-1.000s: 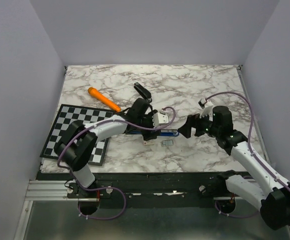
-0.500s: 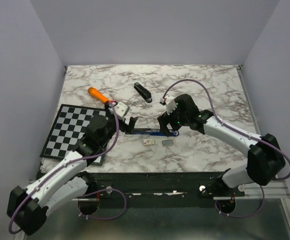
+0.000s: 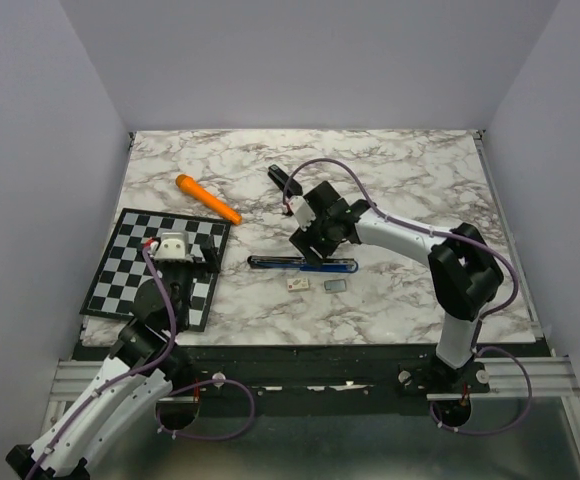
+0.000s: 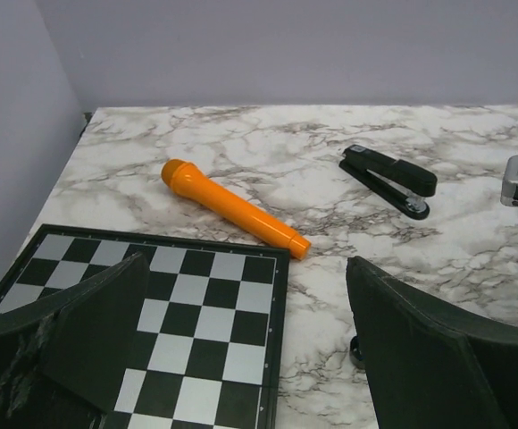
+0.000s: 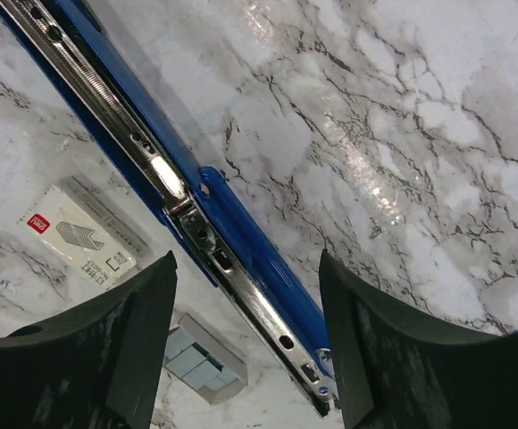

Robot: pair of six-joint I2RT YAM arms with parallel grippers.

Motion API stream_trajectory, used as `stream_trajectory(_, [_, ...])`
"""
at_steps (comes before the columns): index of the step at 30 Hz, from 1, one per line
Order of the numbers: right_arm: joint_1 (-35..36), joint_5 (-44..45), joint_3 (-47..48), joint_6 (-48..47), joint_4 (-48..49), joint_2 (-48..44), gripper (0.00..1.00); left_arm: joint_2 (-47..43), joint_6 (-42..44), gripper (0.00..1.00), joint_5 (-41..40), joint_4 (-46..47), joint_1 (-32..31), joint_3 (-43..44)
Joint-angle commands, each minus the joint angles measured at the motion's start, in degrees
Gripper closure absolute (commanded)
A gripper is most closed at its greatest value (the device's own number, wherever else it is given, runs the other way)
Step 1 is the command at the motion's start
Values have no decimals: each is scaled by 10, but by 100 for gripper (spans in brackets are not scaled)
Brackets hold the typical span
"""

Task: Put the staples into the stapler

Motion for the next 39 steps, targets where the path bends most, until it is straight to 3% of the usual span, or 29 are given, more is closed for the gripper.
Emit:
stream_trajectory(1, [5,13,42,-23,-75,46,29,15,28,1,-76,0,1,-7])
stream_trajectory(6, [6,18,36,-20,-90,67,38,47,33,1,-67,1,2,-5])
stream_trajectory(10, [2,54,13,11,-70,56,58,53,36,1,-65,1,2,-6])
stream_trajectory(17, [-63,110,-64,78,-28,-4,81,54,38,1,-64,1,2,-9])
stream_trajectory(25, [-127,157,-137,161,-29,-62,89,63,39,1,-54,1,2,-8])
stream_trajectory(32, [-134,166,-166,237,-46,-68,86,65,38,1,-53,1,2,-7])
stream_trajectory(37, [-134,167,-162,259,-58,-97,62,66,37,1,-51,1,2,-7])
stream_trajectory(38, [-134,170,-158,260,-69,-103,50,67,38,1,-50,0,2,-7])
stream_trajectory(39, [-134,170,-149,259,-76,-112,45,67,37,1,-50,1,2,-7])
